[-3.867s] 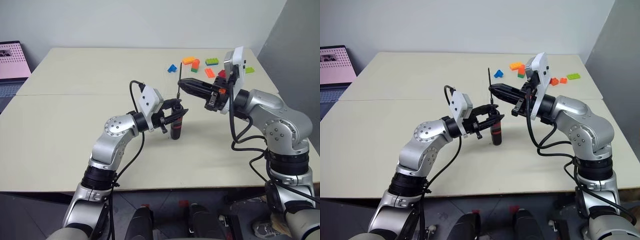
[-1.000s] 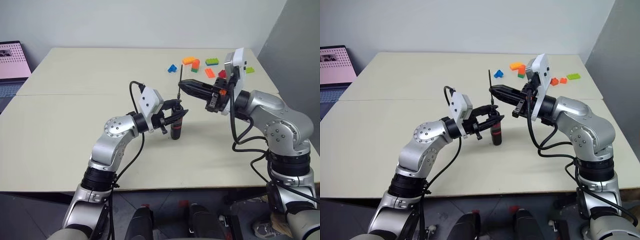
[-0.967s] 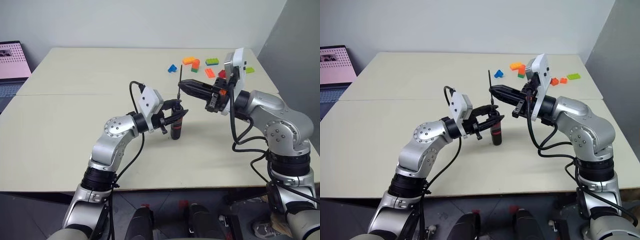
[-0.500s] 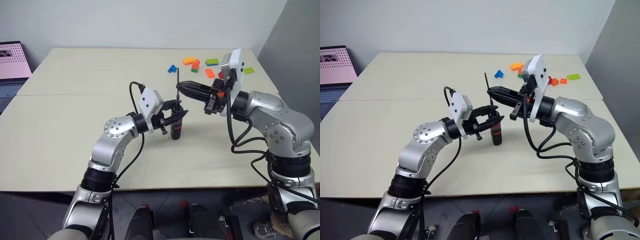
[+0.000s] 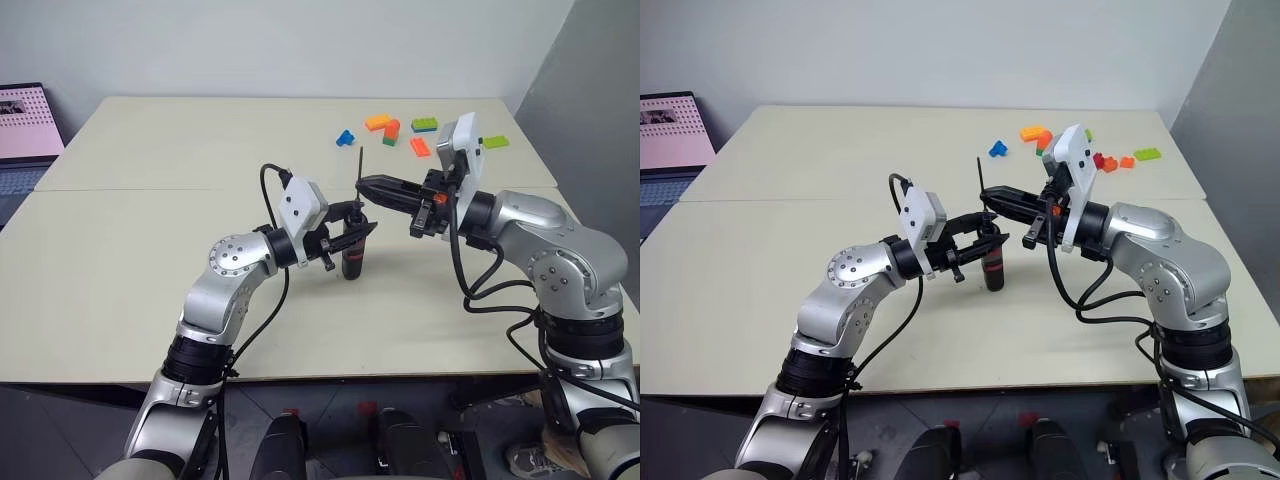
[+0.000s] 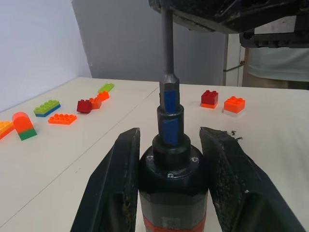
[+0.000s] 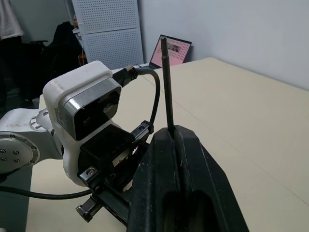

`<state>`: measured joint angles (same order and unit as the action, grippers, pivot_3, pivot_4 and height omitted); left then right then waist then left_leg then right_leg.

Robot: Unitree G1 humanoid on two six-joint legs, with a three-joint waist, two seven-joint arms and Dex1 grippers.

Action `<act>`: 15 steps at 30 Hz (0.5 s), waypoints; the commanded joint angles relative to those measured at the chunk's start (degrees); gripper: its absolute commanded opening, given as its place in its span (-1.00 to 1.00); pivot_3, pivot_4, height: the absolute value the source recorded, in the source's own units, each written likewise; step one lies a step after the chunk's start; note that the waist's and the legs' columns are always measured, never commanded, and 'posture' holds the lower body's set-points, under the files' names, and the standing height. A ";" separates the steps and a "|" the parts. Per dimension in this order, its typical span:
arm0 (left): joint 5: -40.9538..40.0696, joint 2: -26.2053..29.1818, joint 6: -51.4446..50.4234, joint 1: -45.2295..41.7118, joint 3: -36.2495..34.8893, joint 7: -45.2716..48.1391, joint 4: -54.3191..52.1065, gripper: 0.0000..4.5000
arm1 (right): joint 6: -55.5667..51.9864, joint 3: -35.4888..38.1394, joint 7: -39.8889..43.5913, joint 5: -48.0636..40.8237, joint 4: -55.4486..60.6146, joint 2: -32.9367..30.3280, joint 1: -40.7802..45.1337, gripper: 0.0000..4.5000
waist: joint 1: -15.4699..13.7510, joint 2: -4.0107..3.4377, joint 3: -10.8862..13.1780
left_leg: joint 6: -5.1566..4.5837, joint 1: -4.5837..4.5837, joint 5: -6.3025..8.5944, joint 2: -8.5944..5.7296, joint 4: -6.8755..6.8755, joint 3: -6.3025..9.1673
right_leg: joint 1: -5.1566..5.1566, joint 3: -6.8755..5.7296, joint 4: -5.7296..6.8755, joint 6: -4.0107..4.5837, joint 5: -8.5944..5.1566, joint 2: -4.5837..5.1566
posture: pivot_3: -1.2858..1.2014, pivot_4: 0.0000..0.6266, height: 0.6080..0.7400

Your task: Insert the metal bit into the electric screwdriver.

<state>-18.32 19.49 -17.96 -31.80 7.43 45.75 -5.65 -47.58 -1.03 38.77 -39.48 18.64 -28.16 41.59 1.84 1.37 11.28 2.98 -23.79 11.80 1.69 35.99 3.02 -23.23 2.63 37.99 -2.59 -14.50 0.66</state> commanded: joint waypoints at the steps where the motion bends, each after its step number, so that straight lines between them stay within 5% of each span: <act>1: 0.18 0.16 0.03 0.13 0.33 0.17 -0.68 -0.30 | -1.01 -1.56 1.23 0.06 0.29 -0.43 -0.02 -1.00 | 0.00 0.00 0.00 | 0.00 0.00 0.00 0.00 0.00 0.00 | 0.00 0.00 0.00 0.00 0.00 0.00 | 0.03 -0.52 1.00; 4: 0.29 0.12 0.05 0.19 0.37 0.05 -0.65 -0.30 | -1.20 -1.24 1.40 -0.42 0.51 -0.54 -0.17 -1.00 | 0.00 0.00 0.00 | 0.00 0.00 0.00 0.00 0.00 0.00 | 0.00 0.00 0.00 0.00 0.00 0.00 | 0.03 -0.52 1.00; 15: 0.49 -0.22 -1.05 -0.63 -0.05 -1.31 -1.39 -0.30 | -0.54 2.83 1.58 -0.45 0.93 -3.36 0.39 0.02 | -0.02 0.00 0.01 | 0.00 -0.04 0.00 0.00 -0.02 0.00 | -0.02 -0.01 -0.03 0.00 -0.01 0.00 | 0.03 -0.52 1.00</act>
<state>-18.01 19.33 -18.34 -31.83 7.43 45.37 -5.97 -48.78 -1.12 39.98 -39.52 18.59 -30.16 41.03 1.82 1.37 11.29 2.98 -23.84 11.80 1.69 35.98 3.03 -23.25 2.62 37.96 -2.59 -14.51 0.67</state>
